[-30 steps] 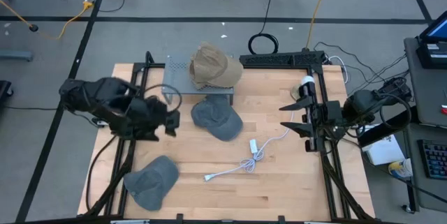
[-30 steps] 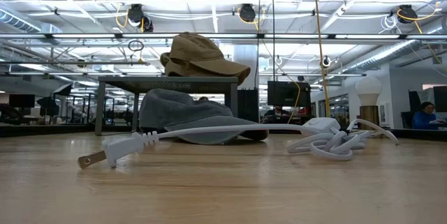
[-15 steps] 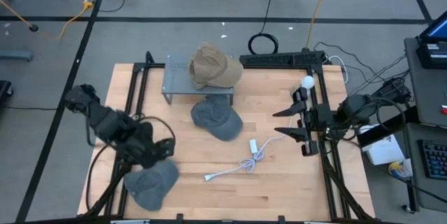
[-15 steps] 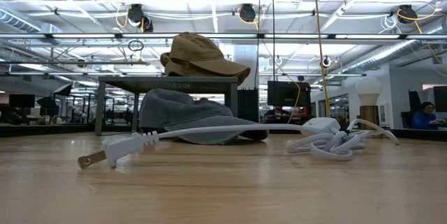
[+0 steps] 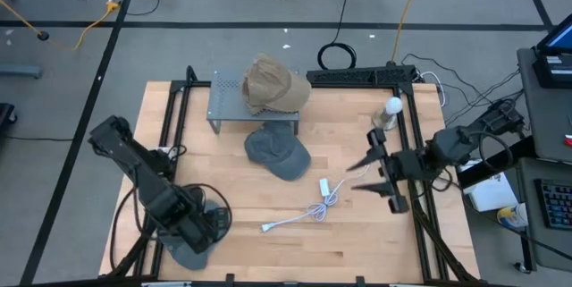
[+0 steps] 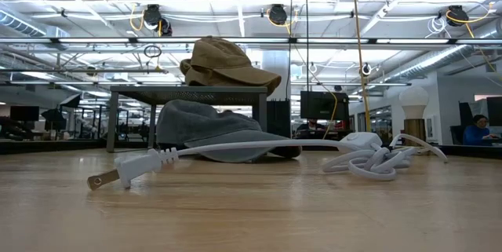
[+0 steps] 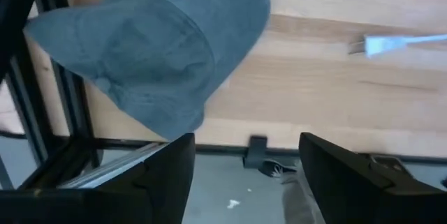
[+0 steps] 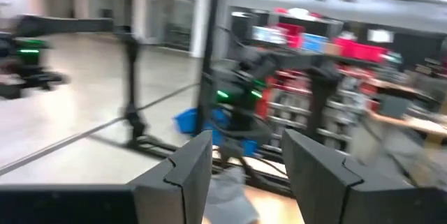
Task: Pick & Place hat
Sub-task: Put the bottom gray cap on the shelf
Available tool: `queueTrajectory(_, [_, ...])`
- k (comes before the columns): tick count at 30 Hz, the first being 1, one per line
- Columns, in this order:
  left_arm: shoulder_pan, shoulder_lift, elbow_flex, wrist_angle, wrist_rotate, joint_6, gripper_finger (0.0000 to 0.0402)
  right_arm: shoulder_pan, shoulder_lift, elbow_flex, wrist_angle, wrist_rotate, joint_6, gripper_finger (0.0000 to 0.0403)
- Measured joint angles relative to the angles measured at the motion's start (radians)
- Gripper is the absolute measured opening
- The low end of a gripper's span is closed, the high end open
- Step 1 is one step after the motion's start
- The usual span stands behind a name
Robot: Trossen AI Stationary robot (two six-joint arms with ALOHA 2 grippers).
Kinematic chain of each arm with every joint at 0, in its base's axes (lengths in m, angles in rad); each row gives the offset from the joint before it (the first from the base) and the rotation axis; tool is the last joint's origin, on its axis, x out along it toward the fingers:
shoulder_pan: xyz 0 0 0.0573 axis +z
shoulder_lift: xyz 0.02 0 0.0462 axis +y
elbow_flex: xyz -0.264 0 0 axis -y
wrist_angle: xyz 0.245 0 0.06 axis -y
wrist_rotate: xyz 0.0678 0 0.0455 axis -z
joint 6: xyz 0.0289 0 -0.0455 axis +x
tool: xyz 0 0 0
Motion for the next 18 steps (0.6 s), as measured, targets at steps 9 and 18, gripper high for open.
queueTrajectory(9, [-0.031, 0.056, -0.150, 0.111, 0.042, -0.001, 0.0257, 0.054, 0.000, 0.000, -0.002, -0.125, -0.007, 0.0165])
queueTrajectory(18, [-0.075, 0.129, -0.211, 0.218, 0.099, -0.009, 0.0245, 0.070, 0.000, 0.000, -0.018, -0.123, -0.006, 0.0165])
